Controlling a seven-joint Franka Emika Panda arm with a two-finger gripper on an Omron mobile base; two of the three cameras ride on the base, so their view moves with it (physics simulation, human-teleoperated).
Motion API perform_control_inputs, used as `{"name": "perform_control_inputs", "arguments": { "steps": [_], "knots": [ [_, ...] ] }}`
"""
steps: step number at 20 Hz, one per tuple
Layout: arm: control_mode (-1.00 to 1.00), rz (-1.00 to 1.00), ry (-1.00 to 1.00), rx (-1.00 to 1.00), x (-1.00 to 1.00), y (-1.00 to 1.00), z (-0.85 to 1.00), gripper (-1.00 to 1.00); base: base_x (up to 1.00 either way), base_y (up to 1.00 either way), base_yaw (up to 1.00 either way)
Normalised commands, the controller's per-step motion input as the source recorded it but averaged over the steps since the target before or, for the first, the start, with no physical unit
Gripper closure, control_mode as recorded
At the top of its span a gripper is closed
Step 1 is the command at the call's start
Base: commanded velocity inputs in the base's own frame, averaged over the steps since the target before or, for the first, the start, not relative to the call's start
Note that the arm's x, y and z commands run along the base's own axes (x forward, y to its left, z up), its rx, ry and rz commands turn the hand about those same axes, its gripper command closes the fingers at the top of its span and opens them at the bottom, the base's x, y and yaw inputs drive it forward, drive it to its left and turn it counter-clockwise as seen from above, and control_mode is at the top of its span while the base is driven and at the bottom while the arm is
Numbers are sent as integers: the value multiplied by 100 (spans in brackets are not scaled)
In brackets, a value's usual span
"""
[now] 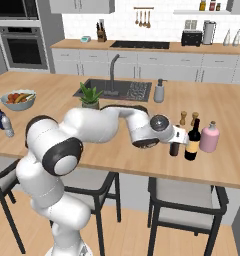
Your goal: Move the plastic bottles in the middle to the plastics group, and the glass bottles in the middle to the glass group.
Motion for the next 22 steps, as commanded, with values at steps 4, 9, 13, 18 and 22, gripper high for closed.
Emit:
{"name": "perform_control_inputs", "arguments": {
  "steps": [4,9,13,18,22],
  "knots": [
    [-100,7,31,0,0,25,100,-100,0,0,0],
    [-100,1,38,3,43,9,100,-100,0,0,0],
    [-100,0,21,13,62,12,99,-100,0,0,0],
    [-100,5,10,19,-12,31,17,-100,0,0,0],
    [-100,23,-6,20,-56,80,-95,-100,0,0,0]
  ]
}}
